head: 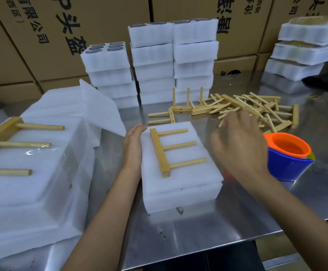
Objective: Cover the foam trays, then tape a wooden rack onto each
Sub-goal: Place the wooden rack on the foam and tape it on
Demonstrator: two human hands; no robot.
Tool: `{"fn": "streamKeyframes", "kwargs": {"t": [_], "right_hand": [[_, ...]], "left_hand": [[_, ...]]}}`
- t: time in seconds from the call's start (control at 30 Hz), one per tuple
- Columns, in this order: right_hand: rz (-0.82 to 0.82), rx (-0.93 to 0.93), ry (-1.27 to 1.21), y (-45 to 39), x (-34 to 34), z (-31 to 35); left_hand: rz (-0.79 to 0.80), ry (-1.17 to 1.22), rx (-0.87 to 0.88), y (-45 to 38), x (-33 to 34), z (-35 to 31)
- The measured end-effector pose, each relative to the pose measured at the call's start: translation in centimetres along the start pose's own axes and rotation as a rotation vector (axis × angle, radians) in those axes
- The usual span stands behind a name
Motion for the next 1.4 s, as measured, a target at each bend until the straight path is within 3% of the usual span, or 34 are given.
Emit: {"fn": "streamKeyframes", "kwargs": {"t": [0.17,0.5,0.6,0.7,0.83,0.93,1.0,1.23,1.4], "right_hand": [[-0.105,0.187,0.223,0.3,-1.6,-7.2],[-0.107,0.176,0.256,1.0,-0.1,-9.1],[-0.175,0.087,0.23,0.1,-1.5,-8.9],[-0.31,0.067,0.118,-1.4,-4.0,-8.7],[-0.454,-0.09,-0.007,-2.8,-7.5,-4.1],[-0.507,-0.221,-0.13,-3.8,-9.0,0.8],[-0.506,-0.25,-0.19,-4.4,-9.3,2.8],[-0.367,-0.291,-0.271,-4.6,-7.7,4.8],[-0.342,-0.3,-0.299,-4.7,-7.0,4.8]], "left_hand": [[0.056,0.077,-0.044,0.6,0.7,0.1],[0.052,0.067,-0.147,1.4,1.0,0.4],[0.031,0.007,-0.137,1.4,1.0,-0.3],[-0.085,-0.293,0.052,1.1,0.4,-3.5],[0.137,-0.555,0.284,4.5,4.9,-8.4],[0.445,-0.468,0.253,8.7,9.5,-9.6],[0.567,-0.348,0.211,10.6,10.5,-10.1],[0.539,-0.308,0.198,10.7,8.1,-11.0],[0.436,-0.285,0.166,10.1,7.3,-10.6]]}}
Point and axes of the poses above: each hand's wrist, its own y-axis away from the middle knuckle, its own x-axis out of the palm, z = x × y, the point moved 8 cm from there along -y, towards the middle knuckle, and after that the axes turned 3 degrees about -y, right-handed, at the moved point
